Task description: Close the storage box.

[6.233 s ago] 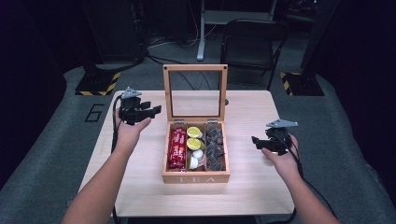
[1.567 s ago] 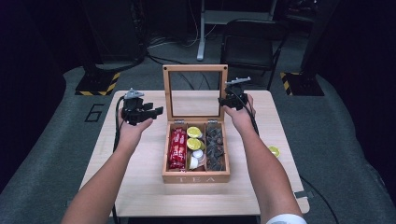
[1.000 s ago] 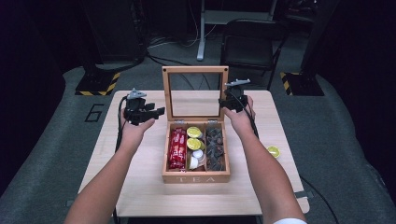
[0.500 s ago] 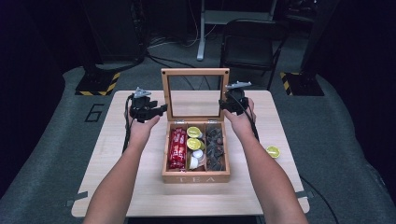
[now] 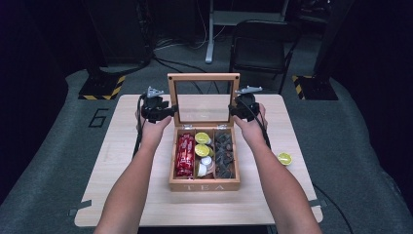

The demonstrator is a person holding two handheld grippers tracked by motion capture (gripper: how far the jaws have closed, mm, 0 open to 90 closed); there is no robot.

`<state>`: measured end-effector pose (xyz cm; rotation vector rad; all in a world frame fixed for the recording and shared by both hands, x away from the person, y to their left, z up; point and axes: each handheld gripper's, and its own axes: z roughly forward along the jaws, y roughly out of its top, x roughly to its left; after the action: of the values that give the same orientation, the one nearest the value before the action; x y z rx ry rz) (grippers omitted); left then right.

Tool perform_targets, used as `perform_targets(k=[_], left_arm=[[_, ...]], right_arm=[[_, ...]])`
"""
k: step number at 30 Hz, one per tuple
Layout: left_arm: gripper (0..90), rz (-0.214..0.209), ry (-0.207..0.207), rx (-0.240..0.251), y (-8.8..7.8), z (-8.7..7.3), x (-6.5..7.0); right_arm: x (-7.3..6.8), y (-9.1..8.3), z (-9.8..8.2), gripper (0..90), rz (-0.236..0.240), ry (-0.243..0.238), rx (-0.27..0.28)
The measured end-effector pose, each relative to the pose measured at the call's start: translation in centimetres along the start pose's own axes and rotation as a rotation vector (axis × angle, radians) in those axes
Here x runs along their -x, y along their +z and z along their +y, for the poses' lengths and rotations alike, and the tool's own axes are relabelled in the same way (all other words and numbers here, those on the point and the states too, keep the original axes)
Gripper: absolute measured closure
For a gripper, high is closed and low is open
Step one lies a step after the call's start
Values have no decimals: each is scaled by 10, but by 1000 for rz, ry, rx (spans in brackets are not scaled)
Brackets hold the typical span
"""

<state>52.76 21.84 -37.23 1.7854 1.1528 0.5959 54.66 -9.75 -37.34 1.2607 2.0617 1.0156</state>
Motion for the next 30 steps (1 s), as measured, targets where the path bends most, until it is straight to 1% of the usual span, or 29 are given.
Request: perform_targets(k=[3, 4, 5, 6, 7, 10, 11, 13, 16, 19, 20, 23, 26, 30], left_arm=[[556, -1, 4, 4, 1, 3, 1], [556, -12, -8, 18, 1, 4, 1], [561, -21, -11, 25, 2, 6, 1], [563, -17, -10, 23, 2, 7, 2], [568, -13, 2, 29, 2, 8, 2], [633, 2, 5, 18, 2, 10, 2], [644, -2, 2, 17, 1, 10, 1], [648, 3, 21, 7, 1, 11, 1], [652, 2, 26, 7, 1, 11, 1], [653, 13, 26, 16, 1, 10, 3], [654, 11, 20, 23, 1, 9, 3], [653, 8, 19, 32, 1, 8, 3], [653, 10, 22, 34, 0, 7, 4], [653, 10, 27, 39, -2, 5, 5]], right_arm=[[-1, -1, -1, 646, -4, 1, 0], [-1, -2, -1, 646, -2, 0, 0], [-1, -2, -1, 646, -1, -1, 0], [-1, -2, -1, 646, -3, -2, 1], [-2, -3, -1, 646, -3, 7, 1], [-2, -3, -2, 646, -1, 1, 7], [-2, -4, -3, 647, -2, -1, 9], [-2, -4, -3, 647, -3, -1, 11], [-2, -3, -3, 646, -4, -3, 15], [-3, -4, -3, 646, -6, -3, 14], [-2, -4, -4, 646, -6, -8, 11], [-3, -4, -4, 646, -8, 0, 16], [-4, -5, -4, 646, -16, 6, 17], [-4, -6, -5, 646, -15, 8, 20]])
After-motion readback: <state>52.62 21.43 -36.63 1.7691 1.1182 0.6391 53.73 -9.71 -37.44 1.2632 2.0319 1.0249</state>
